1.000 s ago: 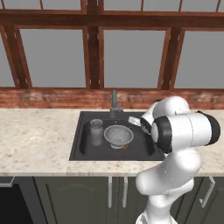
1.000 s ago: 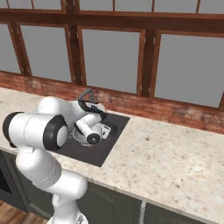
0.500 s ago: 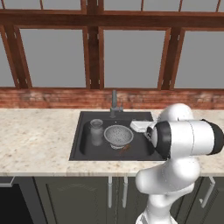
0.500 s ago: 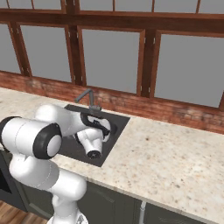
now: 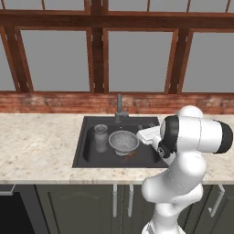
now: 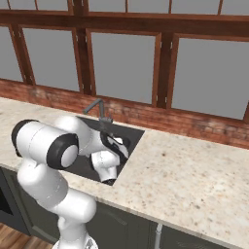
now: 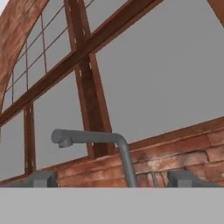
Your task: Pick the colander and jug and place them in the sink. Then turn on the water.
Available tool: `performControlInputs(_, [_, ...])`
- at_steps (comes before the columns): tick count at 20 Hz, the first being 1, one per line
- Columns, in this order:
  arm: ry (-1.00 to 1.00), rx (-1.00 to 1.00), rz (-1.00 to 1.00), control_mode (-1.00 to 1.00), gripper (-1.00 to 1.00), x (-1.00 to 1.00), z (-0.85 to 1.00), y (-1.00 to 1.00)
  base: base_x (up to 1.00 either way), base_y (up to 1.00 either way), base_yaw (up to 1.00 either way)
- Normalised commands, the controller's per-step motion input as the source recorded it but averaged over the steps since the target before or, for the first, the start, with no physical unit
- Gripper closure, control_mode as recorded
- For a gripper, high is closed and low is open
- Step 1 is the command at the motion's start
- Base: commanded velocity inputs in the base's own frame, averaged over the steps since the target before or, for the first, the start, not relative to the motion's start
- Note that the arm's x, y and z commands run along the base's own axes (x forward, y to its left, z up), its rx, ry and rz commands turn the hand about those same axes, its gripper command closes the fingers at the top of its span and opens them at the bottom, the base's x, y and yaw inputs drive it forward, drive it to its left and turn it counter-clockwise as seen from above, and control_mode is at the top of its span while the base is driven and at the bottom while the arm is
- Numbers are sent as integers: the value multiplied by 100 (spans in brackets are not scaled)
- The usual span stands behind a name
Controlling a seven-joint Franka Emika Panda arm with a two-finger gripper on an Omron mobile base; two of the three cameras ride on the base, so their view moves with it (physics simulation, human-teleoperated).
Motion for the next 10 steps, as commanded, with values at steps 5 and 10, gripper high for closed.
performControlInputs(5, [-27, -2, 8, -100, -100, 0, 15, 0, 0, 0, 0])
performControlInputs(10, [-25, -3, 4, -100, -100, -1, 27, 0, 0, 0, 0])
